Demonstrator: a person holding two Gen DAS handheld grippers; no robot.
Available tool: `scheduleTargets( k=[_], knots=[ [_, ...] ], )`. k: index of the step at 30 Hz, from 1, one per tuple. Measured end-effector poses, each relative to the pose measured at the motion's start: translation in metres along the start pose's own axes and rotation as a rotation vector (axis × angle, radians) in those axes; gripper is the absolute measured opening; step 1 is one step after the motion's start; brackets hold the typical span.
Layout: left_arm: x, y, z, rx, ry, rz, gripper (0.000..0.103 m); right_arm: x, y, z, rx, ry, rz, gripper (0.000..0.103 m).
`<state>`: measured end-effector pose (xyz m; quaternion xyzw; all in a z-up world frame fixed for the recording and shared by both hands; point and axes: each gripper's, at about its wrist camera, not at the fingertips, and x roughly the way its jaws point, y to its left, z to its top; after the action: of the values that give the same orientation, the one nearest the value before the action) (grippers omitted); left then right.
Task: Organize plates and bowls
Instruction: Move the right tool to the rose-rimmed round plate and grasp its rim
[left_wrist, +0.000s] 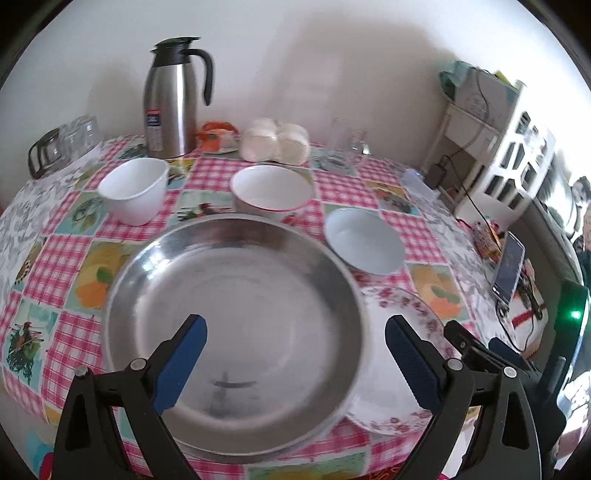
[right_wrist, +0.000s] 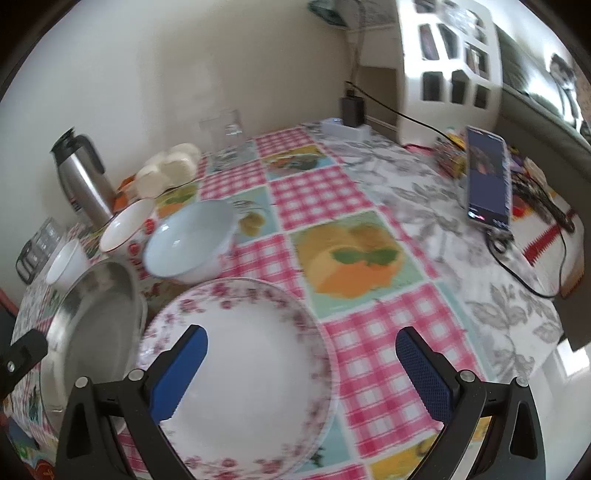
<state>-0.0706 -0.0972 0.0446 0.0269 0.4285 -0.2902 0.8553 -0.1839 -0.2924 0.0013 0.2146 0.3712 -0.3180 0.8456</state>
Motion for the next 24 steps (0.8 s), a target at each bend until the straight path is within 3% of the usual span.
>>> scheduleTargets(
  k=[8, 16, 24],
  knots=[
    [0.006, -0.042, -0.015, 0.077, 0.042, -0.012, 0.097, 0.008, -0.033, -0.003, 0.048, 0.045, -0.047, 0.103],
    [0.018, -0.057, -0.026, 0.102, 0.097, -0.007, 0.097, 0.025, -0.047, -0.012, 0.074, 0.126, -0.059, 0.103],
    [0.021, -0.057, -0.027, 0.108, 0.103, 0.01, 0.097, 0.039, -0.03, -0.018, 0.034, 0.173, 0.01, 0.075]
  ],
)
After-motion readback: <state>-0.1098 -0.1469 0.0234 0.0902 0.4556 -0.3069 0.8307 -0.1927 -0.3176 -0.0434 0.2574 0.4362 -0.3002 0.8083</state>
